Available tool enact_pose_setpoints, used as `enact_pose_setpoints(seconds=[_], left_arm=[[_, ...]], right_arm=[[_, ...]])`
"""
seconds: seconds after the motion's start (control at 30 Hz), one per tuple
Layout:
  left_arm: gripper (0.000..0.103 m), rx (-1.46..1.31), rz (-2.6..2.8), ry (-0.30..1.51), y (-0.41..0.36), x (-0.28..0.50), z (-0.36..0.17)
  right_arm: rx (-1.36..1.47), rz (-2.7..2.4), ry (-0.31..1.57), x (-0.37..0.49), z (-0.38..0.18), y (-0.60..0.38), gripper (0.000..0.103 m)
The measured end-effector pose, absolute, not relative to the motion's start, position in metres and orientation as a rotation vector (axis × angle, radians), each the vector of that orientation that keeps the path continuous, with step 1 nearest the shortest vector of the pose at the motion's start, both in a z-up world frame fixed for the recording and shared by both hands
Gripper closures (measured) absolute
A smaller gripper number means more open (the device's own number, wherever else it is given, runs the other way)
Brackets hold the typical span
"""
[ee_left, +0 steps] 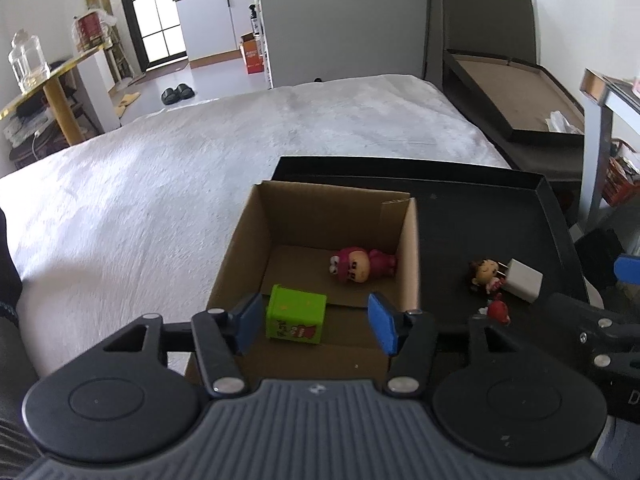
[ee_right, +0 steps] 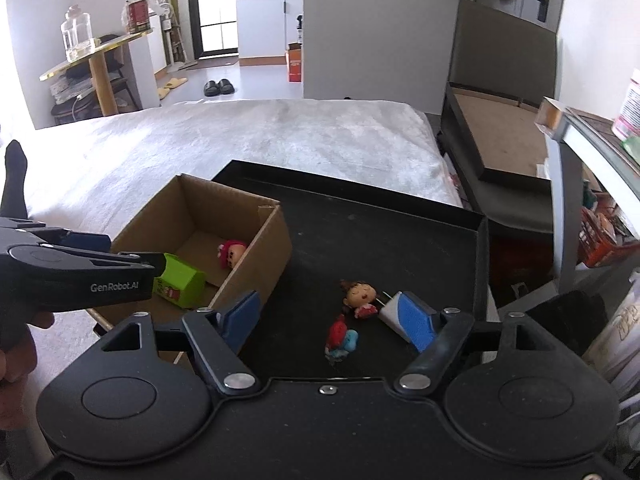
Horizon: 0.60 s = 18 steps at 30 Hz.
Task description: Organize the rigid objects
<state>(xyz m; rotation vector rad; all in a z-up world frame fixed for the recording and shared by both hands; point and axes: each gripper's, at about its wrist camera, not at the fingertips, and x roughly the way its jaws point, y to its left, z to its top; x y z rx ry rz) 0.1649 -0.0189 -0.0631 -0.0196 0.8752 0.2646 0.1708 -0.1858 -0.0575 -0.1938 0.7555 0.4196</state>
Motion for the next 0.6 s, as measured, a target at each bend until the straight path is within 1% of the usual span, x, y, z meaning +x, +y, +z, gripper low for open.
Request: enact_pose_setpoints(seconds=[0.23, 0.37, 0.6], left_arm=[[0.043, 0.021, 0.239, 0.891, -0.037, 0.164, -0.067], [0.042, 0.037, 0.228, 0.901, -0.045, 0.163, -0.071], [0.041, 0.055, 0.21, 0.919, -0.054, 0.163, -0.08]], right_arm=[[-0.153, 0.394, 0.784, 0.167, -0.066, -0.204, 0.02], [-0.141, 0.388, 0.796, 0.162, -0.072, -0.213, 0.014], [-0.122, 0.376, 0.827, 0.161, -0.085, -0.224, 0.013]])
